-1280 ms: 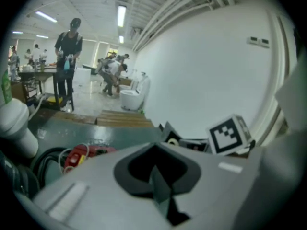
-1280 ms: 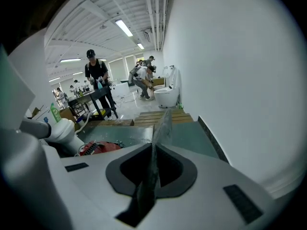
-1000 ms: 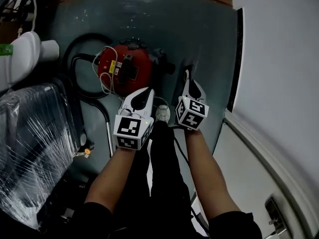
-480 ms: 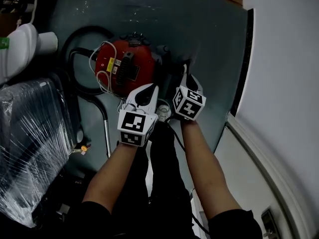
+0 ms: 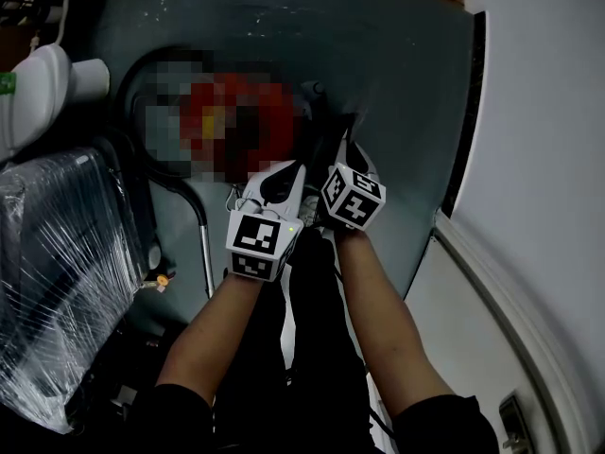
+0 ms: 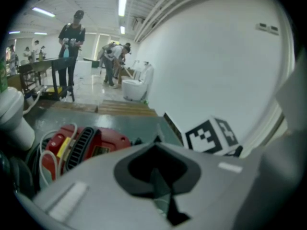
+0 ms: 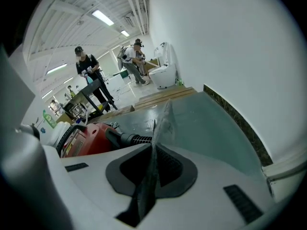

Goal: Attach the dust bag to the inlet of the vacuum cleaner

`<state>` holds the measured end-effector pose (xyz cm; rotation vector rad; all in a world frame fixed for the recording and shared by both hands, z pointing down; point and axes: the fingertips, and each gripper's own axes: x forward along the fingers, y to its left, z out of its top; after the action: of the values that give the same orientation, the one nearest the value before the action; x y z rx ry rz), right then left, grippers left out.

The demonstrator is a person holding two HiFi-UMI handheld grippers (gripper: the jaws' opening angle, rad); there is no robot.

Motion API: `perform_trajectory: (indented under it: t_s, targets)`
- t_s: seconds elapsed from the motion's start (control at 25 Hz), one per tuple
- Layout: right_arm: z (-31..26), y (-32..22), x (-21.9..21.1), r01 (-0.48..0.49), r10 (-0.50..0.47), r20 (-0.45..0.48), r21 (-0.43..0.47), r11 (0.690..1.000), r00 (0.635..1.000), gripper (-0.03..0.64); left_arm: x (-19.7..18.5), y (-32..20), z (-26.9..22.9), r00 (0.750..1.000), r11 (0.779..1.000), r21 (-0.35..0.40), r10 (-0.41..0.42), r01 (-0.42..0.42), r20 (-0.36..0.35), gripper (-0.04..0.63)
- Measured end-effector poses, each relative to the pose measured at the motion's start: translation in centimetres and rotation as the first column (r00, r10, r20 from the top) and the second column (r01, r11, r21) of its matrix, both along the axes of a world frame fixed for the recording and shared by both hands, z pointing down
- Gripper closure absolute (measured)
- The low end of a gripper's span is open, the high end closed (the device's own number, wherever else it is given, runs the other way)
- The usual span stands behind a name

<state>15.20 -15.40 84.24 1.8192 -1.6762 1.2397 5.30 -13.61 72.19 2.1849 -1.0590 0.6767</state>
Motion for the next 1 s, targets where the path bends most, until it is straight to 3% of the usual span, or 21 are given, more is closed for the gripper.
perform_trajectory:
  t_s: [0.2,0.48,0.68,1.0]
  targets:
    - [-0.1,-0.3,0.8,-0.085,0.085,0.068,-0.004,0.996,0.994,0.597,-0.3,0.6,0.2,1.0,1.0,-0.005,0.009,-0.009,-0.013,0.597]
    - [-0.6,-1.0,-0.5,-0.037,0.037,0.044,0.011,0.999,0.998,0.595,-1.3,0.9,0.5,1.0,1.0,-0.009,0.0,0.0,-0.024,0.597]
    - [-0.1,-0.4,-0.9,-0.125,0.124,0.132,-0.005,0.992,0.983,0.586,-2.0,0.7,0.4,0.999,1.0,-0.003,-0.01,0.01,-0.038,0.597]
    - [-0.3,-1.0,-0.6,-0.077,0.08,0.088,-0.033,0.996,0.993,0.591,-2.5,1.2,0.5,0.997,1.0,-0.013,-0.01,0.009,-0.072,0.597]
